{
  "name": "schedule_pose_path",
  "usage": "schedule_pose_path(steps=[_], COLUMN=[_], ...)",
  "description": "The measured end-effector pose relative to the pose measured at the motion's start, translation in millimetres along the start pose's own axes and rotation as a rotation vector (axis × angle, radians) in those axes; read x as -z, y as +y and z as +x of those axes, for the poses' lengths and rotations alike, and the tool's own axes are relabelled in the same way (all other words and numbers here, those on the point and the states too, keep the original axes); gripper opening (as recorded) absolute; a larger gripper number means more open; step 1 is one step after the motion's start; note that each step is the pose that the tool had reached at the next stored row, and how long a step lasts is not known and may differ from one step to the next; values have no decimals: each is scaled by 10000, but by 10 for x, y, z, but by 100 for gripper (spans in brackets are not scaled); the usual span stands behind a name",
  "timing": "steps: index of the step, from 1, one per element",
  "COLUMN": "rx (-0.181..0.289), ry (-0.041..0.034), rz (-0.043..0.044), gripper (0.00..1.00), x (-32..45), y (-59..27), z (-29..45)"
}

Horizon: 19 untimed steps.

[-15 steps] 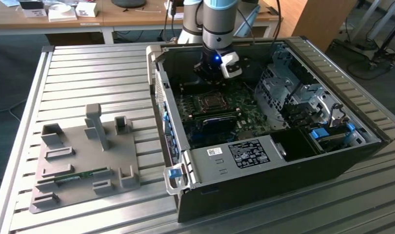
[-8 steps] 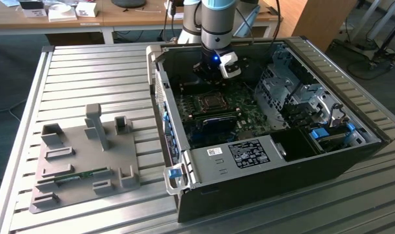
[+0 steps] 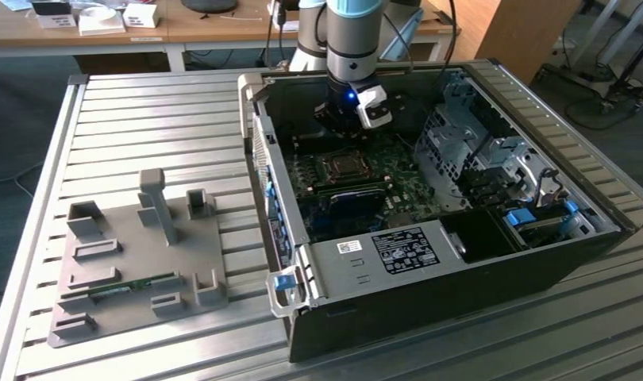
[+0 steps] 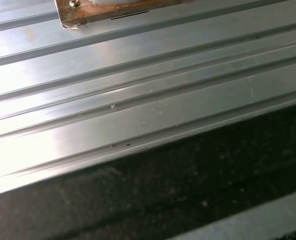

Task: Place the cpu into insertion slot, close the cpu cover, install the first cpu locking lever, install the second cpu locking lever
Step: 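Install the first cpu locking lever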

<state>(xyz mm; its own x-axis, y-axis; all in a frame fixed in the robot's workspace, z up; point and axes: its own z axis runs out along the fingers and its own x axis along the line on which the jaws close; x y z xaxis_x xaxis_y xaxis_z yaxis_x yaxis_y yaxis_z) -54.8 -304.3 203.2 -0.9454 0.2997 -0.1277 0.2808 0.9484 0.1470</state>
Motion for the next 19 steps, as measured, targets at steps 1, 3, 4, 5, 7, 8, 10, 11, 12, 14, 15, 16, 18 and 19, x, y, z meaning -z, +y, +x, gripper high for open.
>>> schedule_pose_path(steps=[1, 3, 4, 5, 7, 8, 10, 11, 12, 14, 15, 16, 18, 19], rx=[3, 9, 11, 12, 14, 14, 15, 17, 20, 23, 23, 24, 27, 29], ry=[-13, -37, -47, -58, -77, -87, -106, -116, -126, -147, -156, -166, -186, -196], rz=[1, 5, 8, 10, 9, 7, 0, -2, -5, -8, -7, -7, -8, -11], gripper=[11, 11, 11, 11, 11, 11, 11, 11, 11, 11, 11, 11, 11, 11], x=[-2, -5, -8, -11, -19, -24, -35, -40, -44, -52, -56, -59, -65, -68], y=[-2, -6, -7, -9, -13, -16, -21, -24, -25, -29, -30, -32, -34, -35], z=[0, -1, -1, -1, 0, 0, 1, 2, 2, 3, 5, 6, 8, 9])
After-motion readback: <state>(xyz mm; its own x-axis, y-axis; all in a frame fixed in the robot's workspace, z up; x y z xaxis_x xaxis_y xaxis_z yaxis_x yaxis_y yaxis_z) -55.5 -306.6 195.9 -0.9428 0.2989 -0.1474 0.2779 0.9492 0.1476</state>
